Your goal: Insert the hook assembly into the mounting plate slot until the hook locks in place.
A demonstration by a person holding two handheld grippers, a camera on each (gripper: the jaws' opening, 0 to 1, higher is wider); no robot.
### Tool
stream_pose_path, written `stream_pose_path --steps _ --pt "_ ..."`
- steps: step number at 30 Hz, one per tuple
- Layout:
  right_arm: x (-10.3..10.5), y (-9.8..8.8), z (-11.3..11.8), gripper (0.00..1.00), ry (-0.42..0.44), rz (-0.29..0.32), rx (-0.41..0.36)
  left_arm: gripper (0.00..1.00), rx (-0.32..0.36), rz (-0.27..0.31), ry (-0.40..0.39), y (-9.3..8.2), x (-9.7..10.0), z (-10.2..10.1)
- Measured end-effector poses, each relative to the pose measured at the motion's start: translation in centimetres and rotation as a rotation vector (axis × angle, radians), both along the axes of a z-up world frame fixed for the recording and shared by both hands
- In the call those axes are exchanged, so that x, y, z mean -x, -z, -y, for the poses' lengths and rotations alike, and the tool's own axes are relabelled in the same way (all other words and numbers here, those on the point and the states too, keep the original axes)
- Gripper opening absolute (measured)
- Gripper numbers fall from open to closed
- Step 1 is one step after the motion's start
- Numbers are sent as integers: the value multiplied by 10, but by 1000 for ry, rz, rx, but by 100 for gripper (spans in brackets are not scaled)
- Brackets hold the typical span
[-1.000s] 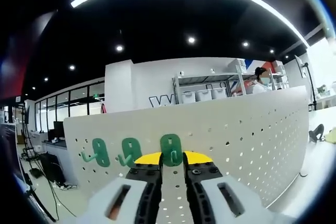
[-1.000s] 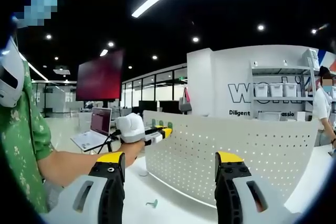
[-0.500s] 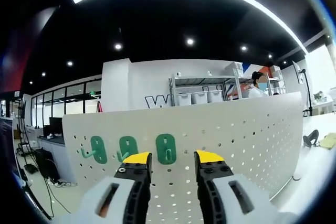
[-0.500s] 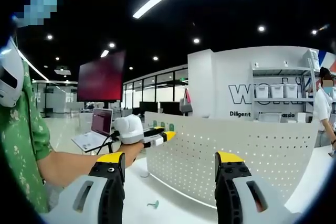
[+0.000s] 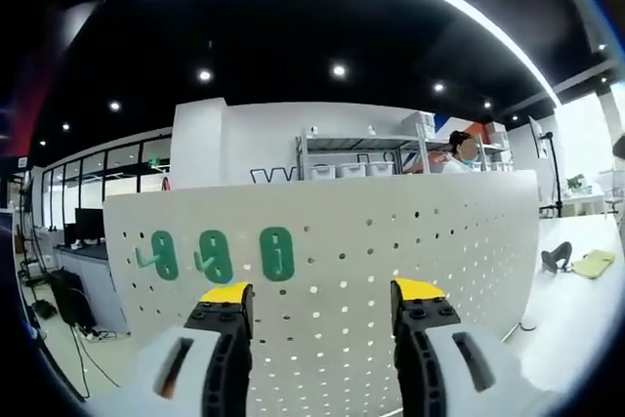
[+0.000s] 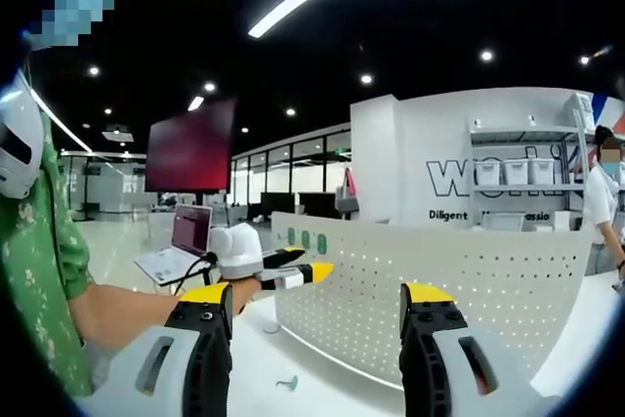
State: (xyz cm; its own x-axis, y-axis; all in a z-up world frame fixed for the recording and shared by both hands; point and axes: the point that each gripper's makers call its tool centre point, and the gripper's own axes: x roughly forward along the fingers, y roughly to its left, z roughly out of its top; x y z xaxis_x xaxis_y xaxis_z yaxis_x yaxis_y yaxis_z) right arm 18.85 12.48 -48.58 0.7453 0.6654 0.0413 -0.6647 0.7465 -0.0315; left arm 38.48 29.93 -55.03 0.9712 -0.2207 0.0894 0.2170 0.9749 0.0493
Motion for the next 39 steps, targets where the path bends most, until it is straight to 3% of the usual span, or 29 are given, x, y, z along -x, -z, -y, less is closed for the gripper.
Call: stream_pose_path --steps 9,26,39 --pt "5 -4 -3 71 -9 11 -5 71 28 -28 16 4 24 -10" --pt "20 -9 -13 71 -34 23 -11 72 17 -40 35 6 79 -17" --pt "37 -2 -9 71 -23 8 -18 72 -7 -67 64 16 119 -12"
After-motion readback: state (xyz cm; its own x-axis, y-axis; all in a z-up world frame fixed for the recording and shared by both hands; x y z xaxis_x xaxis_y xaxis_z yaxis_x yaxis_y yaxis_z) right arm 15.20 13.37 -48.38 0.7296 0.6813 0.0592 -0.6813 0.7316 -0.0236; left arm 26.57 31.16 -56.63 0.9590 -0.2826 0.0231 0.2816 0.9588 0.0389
